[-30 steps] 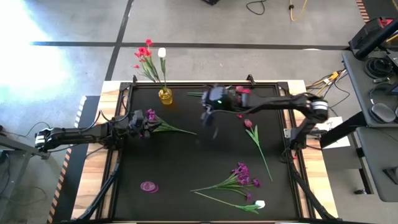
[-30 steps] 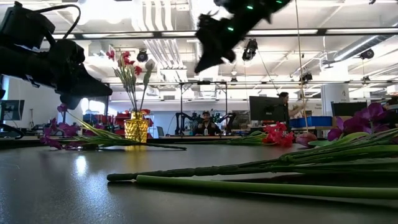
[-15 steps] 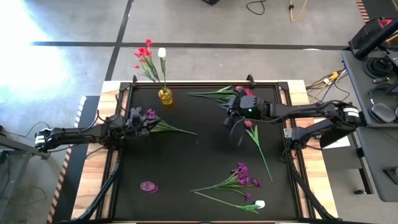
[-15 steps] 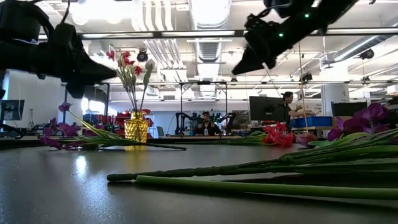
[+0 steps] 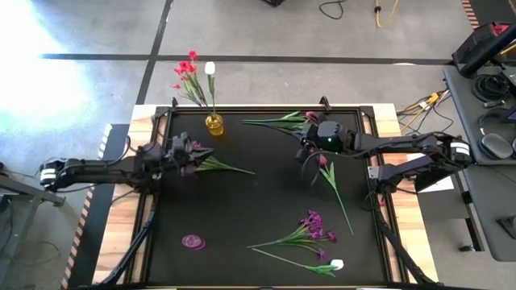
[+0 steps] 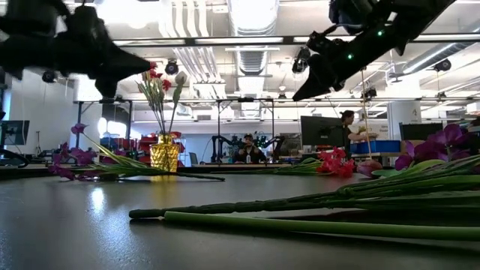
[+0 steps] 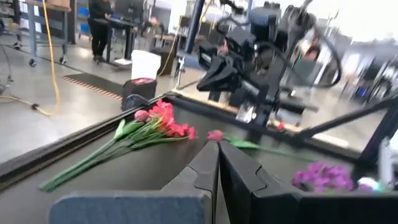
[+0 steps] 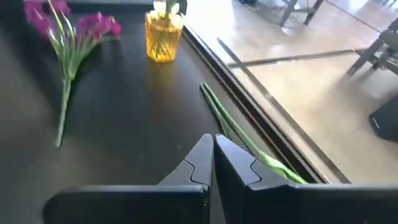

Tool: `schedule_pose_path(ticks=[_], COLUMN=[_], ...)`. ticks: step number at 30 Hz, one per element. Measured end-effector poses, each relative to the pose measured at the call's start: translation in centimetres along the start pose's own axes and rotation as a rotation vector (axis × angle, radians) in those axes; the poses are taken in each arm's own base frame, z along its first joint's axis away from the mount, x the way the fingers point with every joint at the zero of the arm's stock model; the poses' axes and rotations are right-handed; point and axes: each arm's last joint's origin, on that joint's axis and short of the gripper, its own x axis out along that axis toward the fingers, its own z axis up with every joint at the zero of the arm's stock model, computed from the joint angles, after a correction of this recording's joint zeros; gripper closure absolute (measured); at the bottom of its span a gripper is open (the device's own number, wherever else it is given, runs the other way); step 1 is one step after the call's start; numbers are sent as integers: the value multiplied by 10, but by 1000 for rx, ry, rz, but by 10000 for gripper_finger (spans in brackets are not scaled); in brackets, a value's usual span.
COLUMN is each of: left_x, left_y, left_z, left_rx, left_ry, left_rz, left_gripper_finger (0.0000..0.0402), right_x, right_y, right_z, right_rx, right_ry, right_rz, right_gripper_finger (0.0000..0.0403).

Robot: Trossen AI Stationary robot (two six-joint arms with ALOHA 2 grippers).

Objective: Sort flowers into vase by color
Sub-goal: Put the red flowers into the yellow vase

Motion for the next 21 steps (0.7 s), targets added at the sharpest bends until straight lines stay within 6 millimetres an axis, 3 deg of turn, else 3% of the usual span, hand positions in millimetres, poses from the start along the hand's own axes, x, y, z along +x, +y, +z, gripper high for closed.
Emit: schedule_pose_path(ticks=[8,15,21], left_x=[72,149,205], left_y=[-9,25,40], left_z=[41,44,52], left_rx=[250,168,263], left_ry=[326,425,518], left_rz=[43,-152,-218], left_gripper_finger=[402,402,402], right_x=[0,-4,-13], right_y=[-8,-9,-13], right_z=[6,2,10], right_rx=[3,-35,-80], right_ry=[-62,-78,-131], right_rz=[-7,-11,-27], right_gripper_finger=[394,394,394])
